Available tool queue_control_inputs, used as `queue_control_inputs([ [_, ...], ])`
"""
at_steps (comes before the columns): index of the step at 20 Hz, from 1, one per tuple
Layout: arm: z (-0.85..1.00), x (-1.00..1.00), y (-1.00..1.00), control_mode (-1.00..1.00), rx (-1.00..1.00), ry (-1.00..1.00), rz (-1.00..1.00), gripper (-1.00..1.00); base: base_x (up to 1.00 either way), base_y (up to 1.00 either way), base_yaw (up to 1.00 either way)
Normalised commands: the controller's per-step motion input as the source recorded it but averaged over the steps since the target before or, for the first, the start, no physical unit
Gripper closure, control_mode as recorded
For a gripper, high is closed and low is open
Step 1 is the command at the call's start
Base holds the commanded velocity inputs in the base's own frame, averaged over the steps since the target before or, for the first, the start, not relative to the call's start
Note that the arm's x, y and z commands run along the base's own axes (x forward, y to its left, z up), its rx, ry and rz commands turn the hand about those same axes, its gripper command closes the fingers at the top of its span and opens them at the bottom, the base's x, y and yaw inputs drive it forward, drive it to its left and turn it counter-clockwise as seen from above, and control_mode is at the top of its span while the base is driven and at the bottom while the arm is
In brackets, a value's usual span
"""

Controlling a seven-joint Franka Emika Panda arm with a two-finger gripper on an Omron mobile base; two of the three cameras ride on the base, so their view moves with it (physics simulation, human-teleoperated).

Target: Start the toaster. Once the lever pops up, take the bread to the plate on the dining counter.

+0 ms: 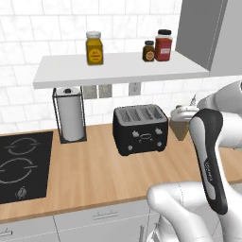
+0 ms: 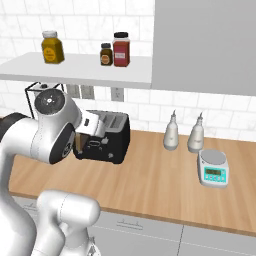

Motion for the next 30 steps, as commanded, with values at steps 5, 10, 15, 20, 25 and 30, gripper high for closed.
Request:
queue_control_inputs([
  [5,0.0,-0.02,0.0,1.0,0.0,0.0,0.0,1.0,-0.34,0.0,0.0],
  [10,0.0,0.0,0.0,1.0,0.0,0.0,0.0,1.0,-1.0,0.25,0.01],
  [15,0.0,0.0,0.0,1.0,0.0,0.0,0.0,1.0,-1.0,0.17,0.03],
  [20,0.0,0.0,0.0,1.0,0.0,0.0,0.0,1.0,-0.62,0.14,0.53],
  [25,0.0,0.0,0.0,1.0,0.0,0.0,0.0,1.0,-0.02,0.05,0.91],
  [30,0.0,0.0,0.0,1.0,0.0,0.0,0.0,1.0,0.0,0.0,0.98],
])
